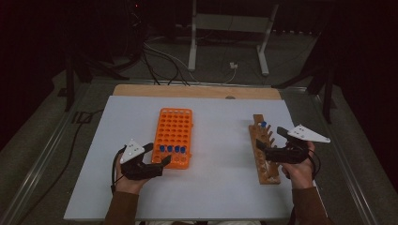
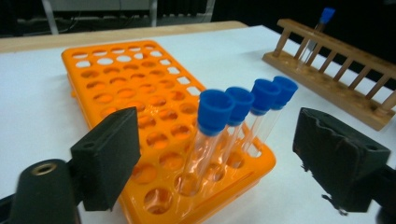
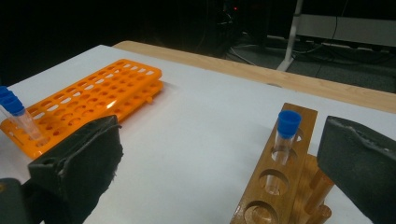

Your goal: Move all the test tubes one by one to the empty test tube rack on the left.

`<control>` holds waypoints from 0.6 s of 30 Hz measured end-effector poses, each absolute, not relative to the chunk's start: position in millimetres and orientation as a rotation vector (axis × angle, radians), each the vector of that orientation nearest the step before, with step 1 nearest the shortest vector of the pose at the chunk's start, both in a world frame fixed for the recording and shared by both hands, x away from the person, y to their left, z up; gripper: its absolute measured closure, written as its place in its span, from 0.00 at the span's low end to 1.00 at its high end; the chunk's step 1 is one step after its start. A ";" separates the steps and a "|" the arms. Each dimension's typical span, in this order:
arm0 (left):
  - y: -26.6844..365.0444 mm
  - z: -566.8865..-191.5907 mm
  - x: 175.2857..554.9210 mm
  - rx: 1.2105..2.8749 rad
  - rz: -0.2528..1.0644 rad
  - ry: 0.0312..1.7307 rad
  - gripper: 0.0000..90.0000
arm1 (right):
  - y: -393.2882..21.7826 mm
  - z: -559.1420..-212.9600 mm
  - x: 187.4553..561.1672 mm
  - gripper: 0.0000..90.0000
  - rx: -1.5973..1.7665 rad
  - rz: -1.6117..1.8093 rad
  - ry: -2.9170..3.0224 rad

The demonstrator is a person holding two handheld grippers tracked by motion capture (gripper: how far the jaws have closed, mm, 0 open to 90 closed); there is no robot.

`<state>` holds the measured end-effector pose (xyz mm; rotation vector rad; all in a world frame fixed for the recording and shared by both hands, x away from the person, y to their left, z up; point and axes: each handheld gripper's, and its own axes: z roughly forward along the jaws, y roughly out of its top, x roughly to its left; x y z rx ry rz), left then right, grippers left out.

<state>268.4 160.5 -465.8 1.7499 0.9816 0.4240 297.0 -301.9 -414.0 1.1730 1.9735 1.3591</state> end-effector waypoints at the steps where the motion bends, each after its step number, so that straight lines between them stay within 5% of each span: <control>1: 160.2 -465.3 268.3 1.748 0.421 0.980 0.10 | -302.1 -414.4 297.8 0.00 1.173 1.353 1.975; 5: 160.4 -463.8 267.6 1.746 0.419 0.972 0.01 | -304.3 -416.5 303.8 0.00 1.172 1.328 1.992; 18: 166.8 -462.4 267.6 1.714 0.440 0.992 0.01 | -316.3 -425.9 343.3 0.18 1.208 1.276 2.054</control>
